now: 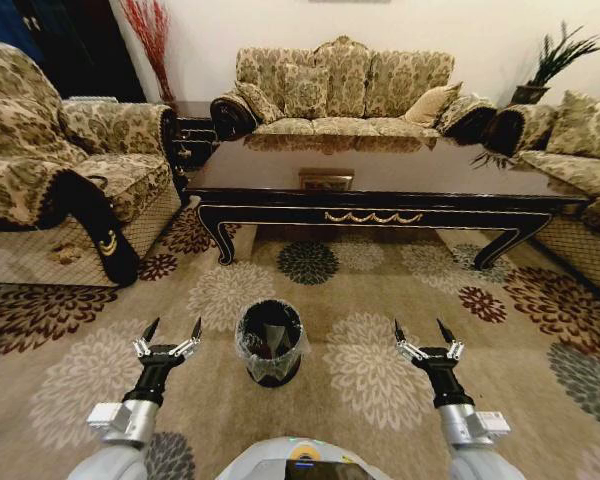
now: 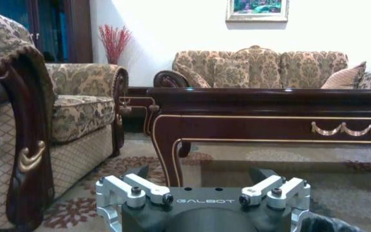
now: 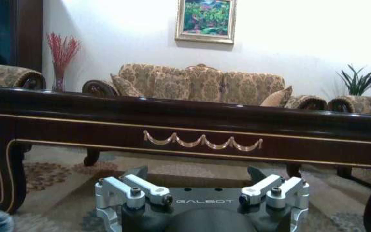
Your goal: Move to the front of the table and pick up the trash from the floor, then place it into the trash bin.
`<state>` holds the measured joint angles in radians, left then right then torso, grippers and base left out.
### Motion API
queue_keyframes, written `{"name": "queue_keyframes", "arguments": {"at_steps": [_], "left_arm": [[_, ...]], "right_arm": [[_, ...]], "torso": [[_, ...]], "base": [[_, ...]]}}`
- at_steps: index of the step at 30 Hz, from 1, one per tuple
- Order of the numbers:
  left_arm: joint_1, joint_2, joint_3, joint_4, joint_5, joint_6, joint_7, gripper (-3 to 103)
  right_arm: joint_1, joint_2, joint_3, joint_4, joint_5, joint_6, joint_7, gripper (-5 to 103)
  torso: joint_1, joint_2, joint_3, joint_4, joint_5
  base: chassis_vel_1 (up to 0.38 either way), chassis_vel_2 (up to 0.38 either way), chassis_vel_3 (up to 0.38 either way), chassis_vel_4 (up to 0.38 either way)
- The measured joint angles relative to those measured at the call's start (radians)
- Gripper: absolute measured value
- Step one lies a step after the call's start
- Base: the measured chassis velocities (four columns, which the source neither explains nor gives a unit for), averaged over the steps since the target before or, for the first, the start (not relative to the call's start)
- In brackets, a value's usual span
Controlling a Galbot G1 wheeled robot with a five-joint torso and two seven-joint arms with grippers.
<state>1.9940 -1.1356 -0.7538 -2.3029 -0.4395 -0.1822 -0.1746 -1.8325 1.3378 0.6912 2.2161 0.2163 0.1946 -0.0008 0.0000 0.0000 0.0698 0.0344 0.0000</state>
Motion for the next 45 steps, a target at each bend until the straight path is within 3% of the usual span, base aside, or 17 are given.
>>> {"name": "queue_keyframes", "arguments": {"at_steps": [45], "left_arm": [[0.0, 0.0, 0.0, 0.001, -0.001, 0.001, 0.0, 100]], "right_arm": [[0.0, 0.0, 0.0, 0.001, 0.001, -0.001, 0.0, 100]], "torso": [[0.0, 0.0, 0.0, 0.0001, -0.0001]], "base": [[0.216, -0.218, -0.217, 0.22]]}}
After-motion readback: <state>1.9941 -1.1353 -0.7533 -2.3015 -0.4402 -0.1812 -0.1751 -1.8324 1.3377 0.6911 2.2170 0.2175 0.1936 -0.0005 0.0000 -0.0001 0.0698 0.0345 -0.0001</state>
